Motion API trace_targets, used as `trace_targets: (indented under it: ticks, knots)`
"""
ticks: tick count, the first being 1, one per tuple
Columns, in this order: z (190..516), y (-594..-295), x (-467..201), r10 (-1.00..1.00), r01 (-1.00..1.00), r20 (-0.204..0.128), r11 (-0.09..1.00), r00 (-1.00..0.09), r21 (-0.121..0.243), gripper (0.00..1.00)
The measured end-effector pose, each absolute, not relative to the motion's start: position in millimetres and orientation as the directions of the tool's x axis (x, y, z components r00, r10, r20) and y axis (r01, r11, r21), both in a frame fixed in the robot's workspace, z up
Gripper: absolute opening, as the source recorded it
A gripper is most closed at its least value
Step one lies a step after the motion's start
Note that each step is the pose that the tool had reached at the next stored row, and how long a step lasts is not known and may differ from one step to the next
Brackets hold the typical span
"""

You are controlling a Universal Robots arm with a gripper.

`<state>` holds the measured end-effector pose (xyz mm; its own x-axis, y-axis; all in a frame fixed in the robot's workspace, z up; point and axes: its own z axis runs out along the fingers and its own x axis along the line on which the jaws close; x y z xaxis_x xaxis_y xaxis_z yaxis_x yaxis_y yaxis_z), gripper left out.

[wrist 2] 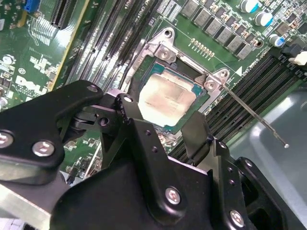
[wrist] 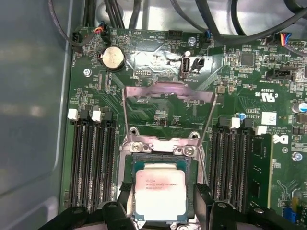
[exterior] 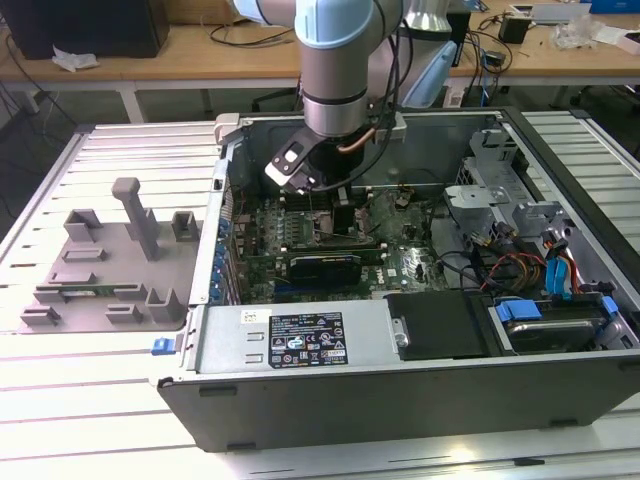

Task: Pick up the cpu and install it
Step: 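Place the cpu into insertion slot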

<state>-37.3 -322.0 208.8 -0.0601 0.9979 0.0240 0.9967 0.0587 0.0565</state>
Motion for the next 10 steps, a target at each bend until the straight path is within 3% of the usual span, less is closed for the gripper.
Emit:
trace_targets:
  ticks: [10]
  knots:
    - [197.6, -318.4, -37.7, 0.998, 0.997, 0.024, 0.059, -0.060, 0.056, 0.62]
